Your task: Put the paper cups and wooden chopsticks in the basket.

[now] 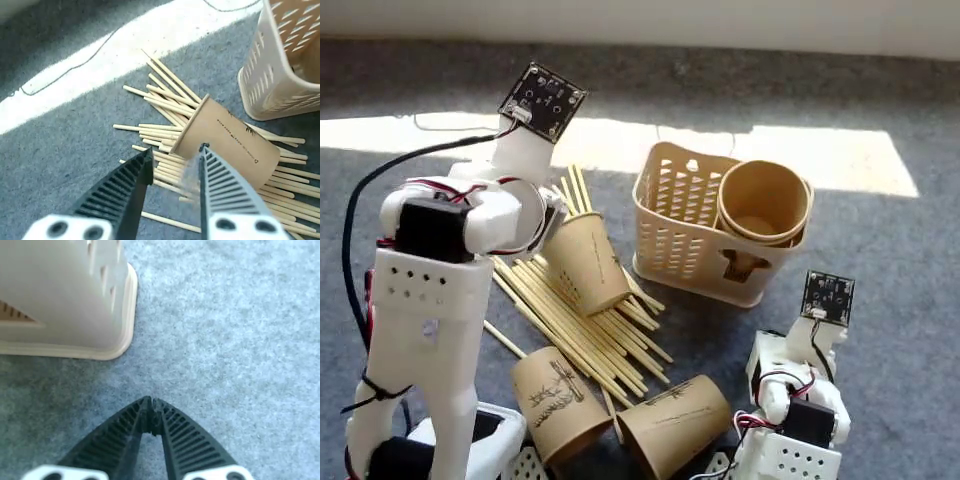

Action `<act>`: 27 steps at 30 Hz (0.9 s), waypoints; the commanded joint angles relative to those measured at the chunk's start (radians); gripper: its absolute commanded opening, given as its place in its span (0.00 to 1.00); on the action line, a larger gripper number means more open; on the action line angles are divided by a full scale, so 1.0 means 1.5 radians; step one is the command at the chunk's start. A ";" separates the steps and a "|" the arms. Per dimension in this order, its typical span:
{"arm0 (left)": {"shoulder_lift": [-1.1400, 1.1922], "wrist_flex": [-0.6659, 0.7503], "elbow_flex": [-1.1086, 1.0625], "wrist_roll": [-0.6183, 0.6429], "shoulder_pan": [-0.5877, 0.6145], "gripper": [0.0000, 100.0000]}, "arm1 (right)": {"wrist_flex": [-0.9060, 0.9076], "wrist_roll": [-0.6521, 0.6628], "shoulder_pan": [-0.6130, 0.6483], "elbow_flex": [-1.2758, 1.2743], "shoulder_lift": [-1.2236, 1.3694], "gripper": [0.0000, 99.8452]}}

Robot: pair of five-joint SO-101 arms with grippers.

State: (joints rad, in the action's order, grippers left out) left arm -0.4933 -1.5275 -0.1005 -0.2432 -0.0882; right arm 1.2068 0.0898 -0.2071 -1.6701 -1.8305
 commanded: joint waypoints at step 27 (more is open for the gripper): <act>0.004 -0.157 -0.204 -0.131 -0.187 0.22 | -0.019 -0.003 -0.008 -0.072 -0.005 0.02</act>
State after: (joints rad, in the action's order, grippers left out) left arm -0.4872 -1.7545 -0.3966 -0.4365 -0.3138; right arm 1.2006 0.0898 -0.2071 -1.6701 -1.8305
